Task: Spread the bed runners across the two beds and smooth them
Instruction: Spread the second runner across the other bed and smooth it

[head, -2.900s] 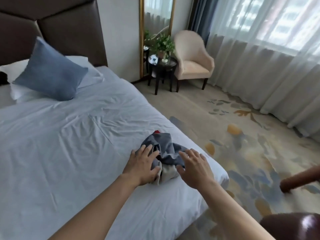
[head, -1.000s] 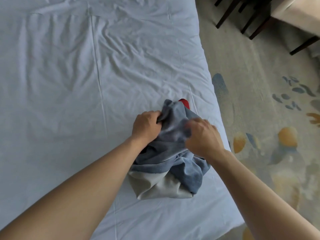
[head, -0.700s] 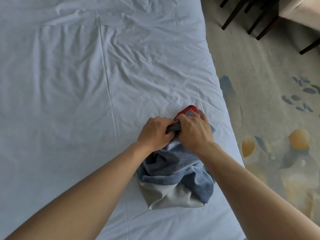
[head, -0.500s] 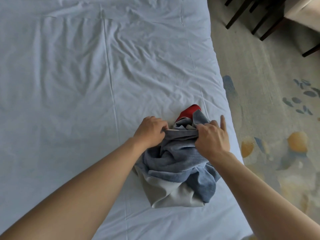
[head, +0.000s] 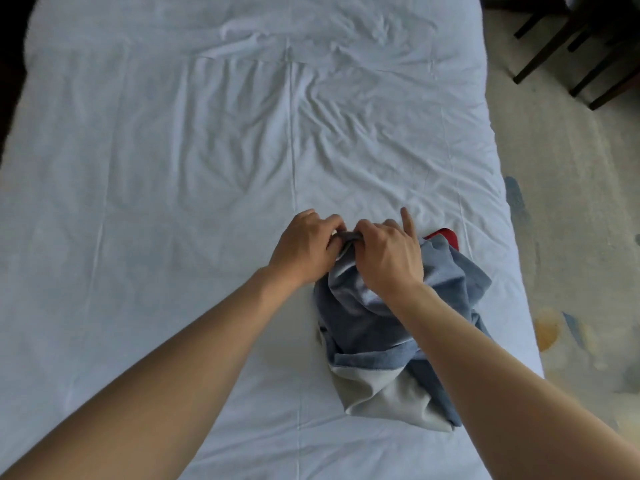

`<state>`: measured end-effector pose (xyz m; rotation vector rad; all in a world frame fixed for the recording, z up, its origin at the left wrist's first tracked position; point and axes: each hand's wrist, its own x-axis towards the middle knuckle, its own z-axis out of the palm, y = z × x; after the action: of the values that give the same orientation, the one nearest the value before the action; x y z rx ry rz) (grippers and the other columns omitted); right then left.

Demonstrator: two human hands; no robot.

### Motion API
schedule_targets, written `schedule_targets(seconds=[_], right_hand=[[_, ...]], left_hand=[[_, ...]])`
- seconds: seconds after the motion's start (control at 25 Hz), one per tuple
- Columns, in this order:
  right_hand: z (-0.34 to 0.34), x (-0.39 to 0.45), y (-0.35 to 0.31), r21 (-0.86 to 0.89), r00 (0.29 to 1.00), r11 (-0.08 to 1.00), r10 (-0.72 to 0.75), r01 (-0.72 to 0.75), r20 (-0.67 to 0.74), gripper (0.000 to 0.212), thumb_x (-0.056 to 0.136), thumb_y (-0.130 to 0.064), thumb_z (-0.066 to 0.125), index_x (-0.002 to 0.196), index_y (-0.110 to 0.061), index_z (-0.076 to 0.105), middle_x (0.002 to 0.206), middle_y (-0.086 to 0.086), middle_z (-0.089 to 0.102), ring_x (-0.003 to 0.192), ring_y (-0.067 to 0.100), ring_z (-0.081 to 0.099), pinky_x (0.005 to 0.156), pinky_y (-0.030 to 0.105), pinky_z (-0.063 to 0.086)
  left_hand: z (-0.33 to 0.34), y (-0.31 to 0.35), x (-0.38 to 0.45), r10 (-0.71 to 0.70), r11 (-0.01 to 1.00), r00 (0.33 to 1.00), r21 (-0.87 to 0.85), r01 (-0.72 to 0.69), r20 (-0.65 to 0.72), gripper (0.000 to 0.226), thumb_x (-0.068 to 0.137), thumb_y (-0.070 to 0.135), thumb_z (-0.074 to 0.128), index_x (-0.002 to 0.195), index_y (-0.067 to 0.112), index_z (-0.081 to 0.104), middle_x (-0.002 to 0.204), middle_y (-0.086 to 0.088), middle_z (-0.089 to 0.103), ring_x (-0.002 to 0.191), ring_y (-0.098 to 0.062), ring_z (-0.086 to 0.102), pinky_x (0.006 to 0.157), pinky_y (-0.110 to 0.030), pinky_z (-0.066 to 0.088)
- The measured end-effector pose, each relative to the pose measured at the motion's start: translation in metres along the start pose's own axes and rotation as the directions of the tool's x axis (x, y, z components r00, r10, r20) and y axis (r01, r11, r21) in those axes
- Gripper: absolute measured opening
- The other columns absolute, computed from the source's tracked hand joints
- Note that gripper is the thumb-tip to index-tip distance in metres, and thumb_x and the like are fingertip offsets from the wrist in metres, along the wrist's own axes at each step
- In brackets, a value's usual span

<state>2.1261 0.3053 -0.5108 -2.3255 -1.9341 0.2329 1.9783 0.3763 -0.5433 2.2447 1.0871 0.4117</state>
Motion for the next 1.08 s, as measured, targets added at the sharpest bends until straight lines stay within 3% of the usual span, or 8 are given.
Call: schedule_targets(seconds=[0.16, 0.32, 0.4, 0.68, 0.8, 0.88, 0.96, 1.08], right_hand=[[-0.004, 0.018, -0.023, 0.043, 0.999, 0.998, -0.038, 0.036, 0.024, 0.017, 0.095, -0.015, 0.048, 0.084, -0.016, 0.063, 0.064, -0.006, 0.055, 0.085, 0.023, 0.057, 0.124, 0.047, 0.011], [0.02, 0.032, -0.043, -0.017, 0.991, 0.998, -0.053, 0.055, 0.121, 0.018, 0.096, -0.014, 0.047, 0.084, -0.013, 0.06, 0.067, -0.003, 0.056, 0.086, 0.025, 0.057, 0.125, 0.05, 0.009], [0.032, 0.048, -0.065, -0.022, 0.991, 0.998, -0.06, 0.063, 0.118, 0.017, 0.095, -0.012, 0.046, 0.085, -0.012, 0.06, 0.07, -0.001, 0.057, 0.086, 0.025, 0.056, 0.125, 0.05, 0.01], [0.081, 0.116, -0.19, -0.024, 0.958, 0.974, -0.217, 0.225, 0.188, 0.014, 0.094, -0.013, 0.049, 0.09, -0.014, 0.063, 0.079, -0.001, 0.061, 0.092, 0.025, 0.056, 0.124, 0.05, 0.01], [0.107, 0.12, -0.235, 0.044, 0.919, 0.96, -0.279, 0.278, 0.279, 0.03, 0.09, -0.011, 0.049, 0.117, -0.018, 0.059, 0.1, 0.001, 0.063, 0.106, 0.026, 0.056, 0.124, 0.051, 0.011], [0.125, 0.114, -0.259, 0.124, 0.857, 0.914, -0.405, 0.386, 0.317, 0.044, 0.089, -0.015, 0.052, 0.133, -0.019, 0.053, 0.111, 0.002, 0.064, 0.111, 0.027, 0.056, 0.123, 0.05, 0.016], [0.135, 0.106, -0.27, 0.133, 0.828, 0.875, -0.484, 0.466, 0.283, 0.032, 0.087, -0.019, 0.051, 0.118, -0.019, 0.061, 0.099, 0.002, 0.068, 0.101, 0.027, 0.061, 0.119, 0.049, 0.024], [0.13, 0.111, -0.258, 0.17, 0.887, 0.904, -0.421, 0.393, 0.191, 0.026, 0.076, -0.024, 0.04, 0.086, -0.017, 0.064, 0.077, 0.002, 0.066, 0.078, 0.027, 0.06, 0.107, 0.05, 0.039]], left_hand=[[-0.012, -0.036, -0.017, -0.197, 0.98, 0.977, 0.032, 0.195, 0.085, 0.024, 0.081, 0.027, 0.061, 0.063, 0.015, 0.051, 0.056, 0.002, 0.054, 0.06, -0.027, 0.051, 0.071, -0.034, 0.041], [-0.033, -0.077, -0.03, -0.523, 0.824, 0.851, -0.224, 0.52, 0.052, 0.008, 0.081, 0.026, 0.068, 0.075, 0.022, 0.068, 0.072, 0.009, 0.067, 0.076, -0.015, 0.062, 0.06, -0.026, 0.043], [-0.057, -0.097, -0.026, -0.549, 0.815, 0.836, -0.224, 0.535, 0.001, 0.008, 0.082, 0.03, 0.068, 0.077, 0.024, 0.072, 0.076, 0.011, 0.07, 0.077, -0.012, 0.064, 0.063, -0.026, 0.047], [-0.141, -0.199, -0.057, -0.592, 0.799, 0.799, 0.049, 0.599, -0.104, 0.01, 0.085, 0.029, 0.067, 0.079, 0.021, 0.072, 0.075, 0.0, 0.072, 0.077, -0.028, 0.066, 0.065, -0.03, 0.046], [-0.144, -0.229, -0.082, -0.576, 0.806, 0.812, 0.102, 0.583, -0.093, 0.011, 0.083, 0.027, 0.068, 0.078, 0.018, 0.072, 0.071, -0.004, 0.071, 0.071, -0.031, 0.065, 0.064, -0.031, 0.043], [-0.133, -0.236, -0.095, -0.564, 0.821, 0.821, 0.047, 0.569, -0.088, 0.012, 0.084, 0.027, 0.066, 0.08, 0.019, 0.074, 0.071, -0.005, 0.071, 0.069, -0.031, 0.066, 0.066, -0.031, 0.045], [-0.119, -0.233, -0.104, -0.589, 0.808, 0.804, -0.088, 0.583, -0.085, 0.013, 0.084, 0.03, 0.064, 0.085, 0.021, 0.074, 0.075, -0.003, 0.073, 0.069, -0.028, 0.066, 0.065, -0.032, 0.048], [-0.096, -0.229, -0.118, -0.733, 0.638, 0.68, -0.364, 0.678, -0.019, 0.019, 0.081, 0.033, 0.069, 0.099, 0.028, 0.068, 0.09, 0.01, 0.073, 0.082, -0.012, 0.066, 0.072, -0.028, 0.051]])
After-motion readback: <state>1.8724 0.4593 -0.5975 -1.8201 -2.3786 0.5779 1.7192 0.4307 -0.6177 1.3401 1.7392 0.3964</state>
